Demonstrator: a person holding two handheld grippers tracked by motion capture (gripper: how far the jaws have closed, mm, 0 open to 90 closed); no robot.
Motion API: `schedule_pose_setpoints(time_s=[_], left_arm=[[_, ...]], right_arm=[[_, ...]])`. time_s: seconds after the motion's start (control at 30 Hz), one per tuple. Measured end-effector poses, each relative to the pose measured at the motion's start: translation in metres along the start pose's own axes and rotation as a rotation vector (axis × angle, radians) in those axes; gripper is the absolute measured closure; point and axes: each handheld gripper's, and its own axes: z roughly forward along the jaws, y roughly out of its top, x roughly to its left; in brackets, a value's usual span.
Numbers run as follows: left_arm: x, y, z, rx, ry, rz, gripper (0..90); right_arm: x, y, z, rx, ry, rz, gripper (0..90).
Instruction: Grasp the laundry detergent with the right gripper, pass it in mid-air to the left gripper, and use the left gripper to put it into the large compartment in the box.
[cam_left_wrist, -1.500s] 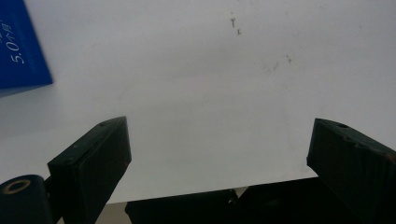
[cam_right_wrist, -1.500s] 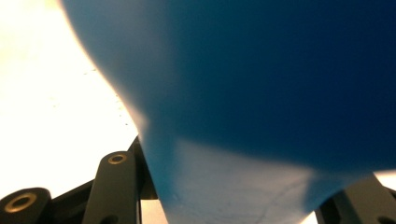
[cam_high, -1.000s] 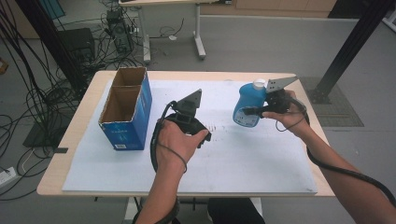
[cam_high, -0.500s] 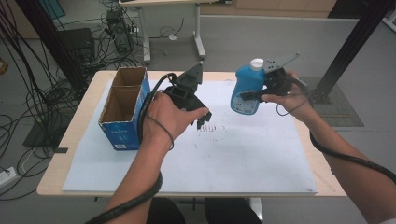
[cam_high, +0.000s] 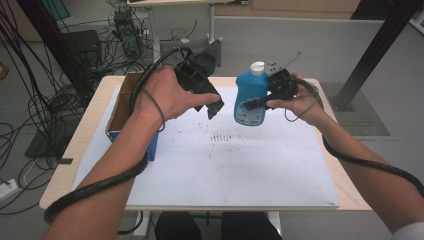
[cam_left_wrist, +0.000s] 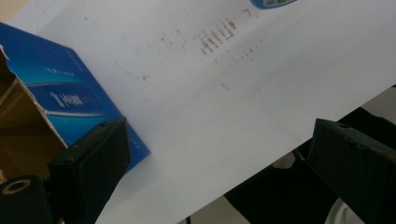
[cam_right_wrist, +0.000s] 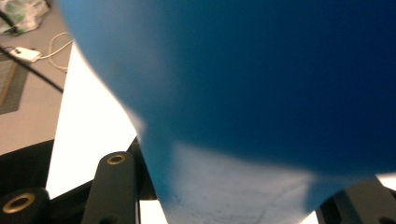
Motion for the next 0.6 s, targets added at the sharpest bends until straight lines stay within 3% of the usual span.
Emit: schedule_pose_setpoints(time_s=[0.17, 0.3, 0.47, 0.6], left_arm=[[0.005, 0.007, -0.006, -0.002, 0.003, 0.080, 6.2], [0.006, 0.011, -0.009, 0.020, 0.004, 0.188, 6.1], [0.009, 0.016, -0.013, 0.033, 0.002, 0.274, 6.2], [0.012, 0.020, -0.015, 0.031, -0.009, 0.314, 6.1]], right_arm=[[0.000, 0.008, 0.015, -0.016, 0.042, -0.003, 44.6], [0.002, 0.013, 0.025, -0.024, 0.068, -0.015, 44.6], [0.009, 0.021, 0.038, -0.015, 0.102, -0.033, 44.5], [0.015, 0.026, 0.051, -0.009, 0.124, -0.051, 44.4]])
